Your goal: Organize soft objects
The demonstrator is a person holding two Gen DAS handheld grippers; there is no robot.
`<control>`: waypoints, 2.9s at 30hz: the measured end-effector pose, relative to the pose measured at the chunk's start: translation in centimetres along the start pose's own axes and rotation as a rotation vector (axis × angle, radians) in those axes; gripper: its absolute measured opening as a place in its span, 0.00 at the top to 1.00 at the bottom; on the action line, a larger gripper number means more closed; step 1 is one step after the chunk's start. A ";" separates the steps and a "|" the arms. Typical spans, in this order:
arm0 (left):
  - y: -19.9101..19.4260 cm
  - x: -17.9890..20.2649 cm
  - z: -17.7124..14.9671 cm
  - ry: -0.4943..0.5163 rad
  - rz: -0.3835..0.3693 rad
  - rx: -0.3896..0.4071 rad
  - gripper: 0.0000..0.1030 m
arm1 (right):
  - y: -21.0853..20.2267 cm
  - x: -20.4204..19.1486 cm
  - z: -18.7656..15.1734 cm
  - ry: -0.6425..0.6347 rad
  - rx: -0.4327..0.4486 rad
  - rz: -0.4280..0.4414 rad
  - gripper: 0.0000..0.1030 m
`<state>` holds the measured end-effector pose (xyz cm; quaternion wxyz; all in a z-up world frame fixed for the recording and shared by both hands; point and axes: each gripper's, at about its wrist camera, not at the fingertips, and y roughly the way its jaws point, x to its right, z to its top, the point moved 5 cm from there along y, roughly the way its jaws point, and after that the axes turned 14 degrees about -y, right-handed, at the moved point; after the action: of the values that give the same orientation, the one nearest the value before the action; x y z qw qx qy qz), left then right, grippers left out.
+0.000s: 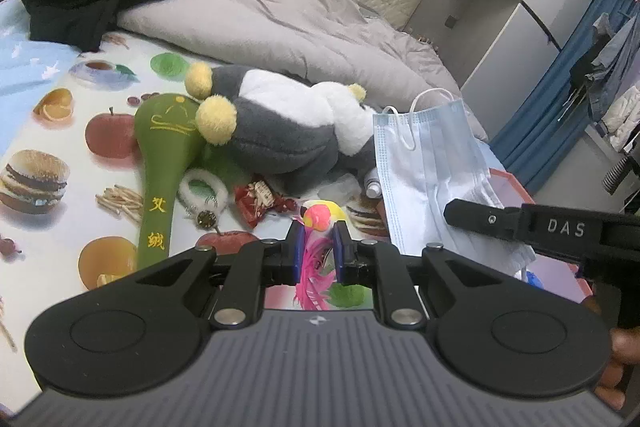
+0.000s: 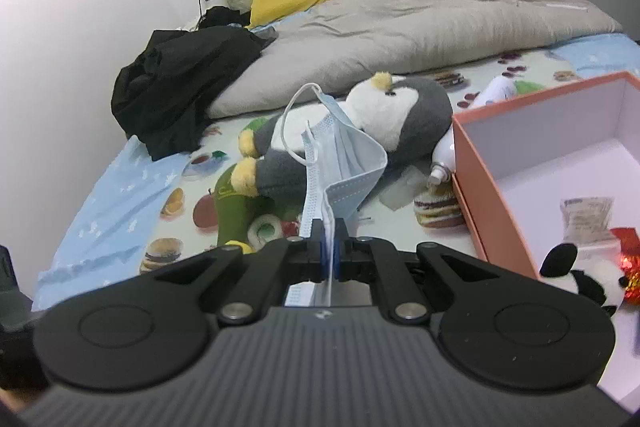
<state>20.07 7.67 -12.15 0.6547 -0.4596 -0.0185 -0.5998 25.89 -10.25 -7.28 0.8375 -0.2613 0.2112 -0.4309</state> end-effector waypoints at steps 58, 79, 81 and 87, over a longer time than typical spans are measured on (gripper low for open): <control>2.3 -4.1 -4.9 -0.060 0.044 -0.109 0.83 | 6.7 -1.5 -9.7 -0.345 -0.230 -0.066 0.96; -0.3 5.0 1.3 0.042 -0.019 -0.062 0.83 | -1.6 1.3 -0.2 -0.224 -0.012 -0.054 0.96; -0.5 6.2 1.7 0.057 -0.025 -0.062 0.83 | -2.6 1.5 0.5 -0.218 0.006 -0.054 0.96; -1.3 10.0 3.0 0.095 -0.055 -0.058 0.83 | -5.5 2.4 2.7 -0.216 0.055 -0.067 0.96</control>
<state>23.39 2.02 -3.85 0.6246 -0.4485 0.0173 -0.6391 25.37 -14.24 -2.15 0.8474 -0.2899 0.0989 -0.4337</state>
